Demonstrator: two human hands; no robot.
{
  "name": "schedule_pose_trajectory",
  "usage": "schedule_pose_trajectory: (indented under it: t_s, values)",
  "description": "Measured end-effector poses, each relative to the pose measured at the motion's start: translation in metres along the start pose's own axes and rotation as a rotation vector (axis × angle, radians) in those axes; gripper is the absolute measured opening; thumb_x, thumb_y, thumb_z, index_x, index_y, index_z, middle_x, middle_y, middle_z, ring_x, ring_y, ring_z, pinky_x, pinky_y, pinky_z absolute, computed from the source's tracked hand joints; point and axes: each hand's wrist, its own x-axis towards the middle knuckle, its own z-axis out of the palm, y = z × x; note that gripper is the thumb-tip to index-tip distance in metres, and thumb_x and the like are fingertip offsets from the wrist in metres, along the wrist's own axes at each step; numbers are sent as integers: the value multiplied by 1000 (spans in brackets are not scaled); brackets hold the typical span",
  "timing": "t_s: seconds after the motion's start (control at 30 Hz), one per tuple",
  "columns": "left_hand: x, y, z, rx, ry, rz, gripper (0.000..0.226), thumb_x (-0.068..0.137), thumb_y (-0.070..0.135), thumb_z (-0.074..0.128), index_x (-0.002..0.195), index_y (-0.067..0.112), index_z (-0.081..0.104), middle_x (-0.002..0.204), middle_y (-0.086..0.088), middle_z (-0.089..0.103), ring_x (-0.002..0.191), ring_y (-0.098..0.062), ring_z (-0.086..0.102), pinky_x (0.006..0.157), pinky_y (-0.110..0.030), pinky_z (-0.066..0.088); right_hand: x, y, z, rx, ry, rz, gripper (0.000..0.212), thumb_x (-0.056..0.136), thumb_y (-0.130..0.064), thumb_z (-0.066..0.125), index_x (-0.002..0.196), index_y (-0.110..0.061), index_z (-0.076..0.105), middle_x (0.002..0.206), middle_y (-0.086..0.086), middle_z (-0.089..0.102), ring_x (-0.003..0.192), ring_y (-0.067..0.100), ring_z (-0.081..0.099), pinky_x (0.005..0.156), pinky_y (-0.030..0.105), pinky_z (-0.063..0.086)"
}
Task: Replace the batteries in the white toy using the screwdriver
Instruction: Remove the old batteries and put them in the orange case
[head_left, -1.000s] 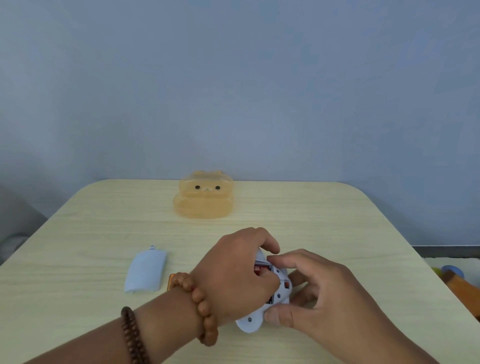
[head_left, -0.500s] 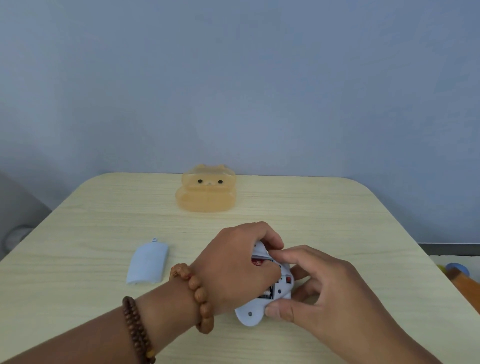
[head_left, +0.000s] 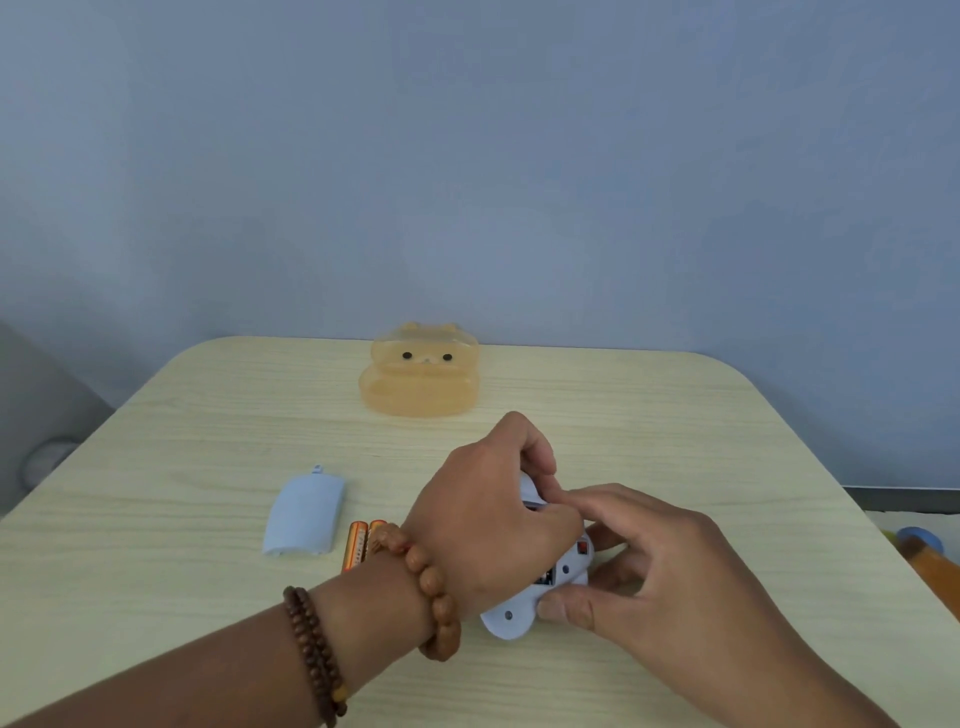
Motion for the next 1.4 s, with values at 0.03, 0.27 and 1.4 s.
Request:
schedule_pose_trajectory:
  t_s: [0.03, 0.27, 1.4]
  values:
    - [-1, 1, -1, -14, -5, -4, 24, 74, 20, 64, 89, 29, 48, 82, 10, 69, 63, -5, 61, 56, -24, 49, 0, 0, 0, 0, -4, 2, 52, 66, -23, 93, 108, -45, 71, 106, -16, 72, 82, 9, 74, 75, 24, 60]
    - [-14, -1, -4, 231, -8, 218, 15, 75, 28, 54, 87, 30, 45, 78, 8, 57, 71, -10, 54, 58, -31, 49, -1, -1, -1, 8, 1, 6, 55, 65, -16, 93, 106, -46, 73, 105, -17, 72, 78, 7, 74, 70, 17, 58]
    - [63, -56, -147, 349, 104, 108, 44, 58, 44, 89, 98, 40, 71, 93, 22, 72, 90, -1, 65, 77, -17, 53, 11, 14, 0, 119, -30, 58, 72, 38, -66, 91, 106, -54, 72, 111, -31, 70, 98, -1, 73, 84, 17, 57]
